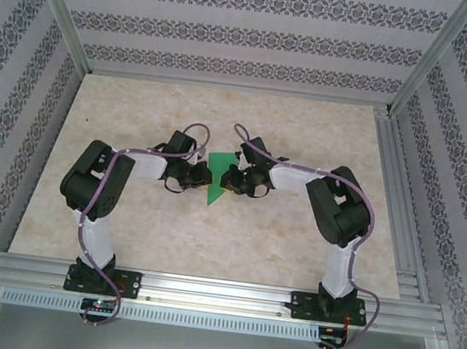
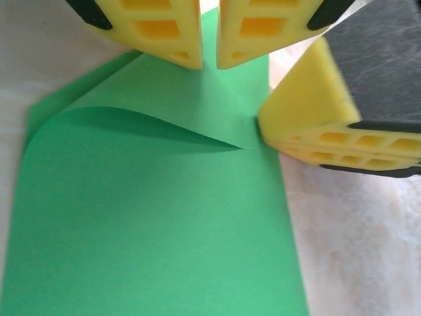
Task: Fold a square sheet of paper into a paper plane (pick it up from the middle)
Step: Third fold the triangle at the center of the table.
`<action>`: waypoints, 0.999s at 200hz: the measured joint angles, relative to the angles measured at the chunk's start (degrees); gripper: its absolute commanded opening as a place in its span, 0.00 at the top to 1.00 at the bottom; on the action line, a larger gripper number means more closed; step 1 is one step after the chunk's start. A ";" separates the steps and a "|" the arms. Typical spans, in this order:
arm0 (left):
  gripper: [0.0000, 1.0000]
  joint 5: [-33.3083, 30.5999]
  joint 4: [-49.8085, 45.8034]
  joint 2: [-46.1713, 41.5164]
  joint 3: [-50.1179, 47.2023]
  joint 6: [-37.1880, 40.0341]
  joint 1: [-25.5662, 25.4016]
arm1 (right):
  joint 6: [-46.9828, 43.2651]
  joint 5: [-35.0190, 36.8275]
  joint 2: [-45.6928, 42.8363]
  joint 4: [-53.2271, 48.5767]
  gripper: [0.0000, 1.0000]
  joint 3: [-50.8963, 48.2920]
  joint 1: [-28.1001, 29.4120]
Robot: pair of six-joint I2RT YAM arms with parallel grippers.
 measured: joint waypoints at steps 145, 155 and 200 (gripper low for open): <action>0.89 -0.07 -2.38 0.22 1.73 0.83 -0.13 | -1.66 0.98 -0.24 -2.67 0.86 4.83 0.00; 0.89 -0.07 -2.40 0.31 1.73 0.85 -0.13 | -1.68 1.40 -0.02 -2.64 0.85 5.16 0.00; 0.87 -0.09 -3.23 0.31 2.54 0.90 -0.17 | -1.66 3.10 2.34 -3.74 0.86 5.16 -0.02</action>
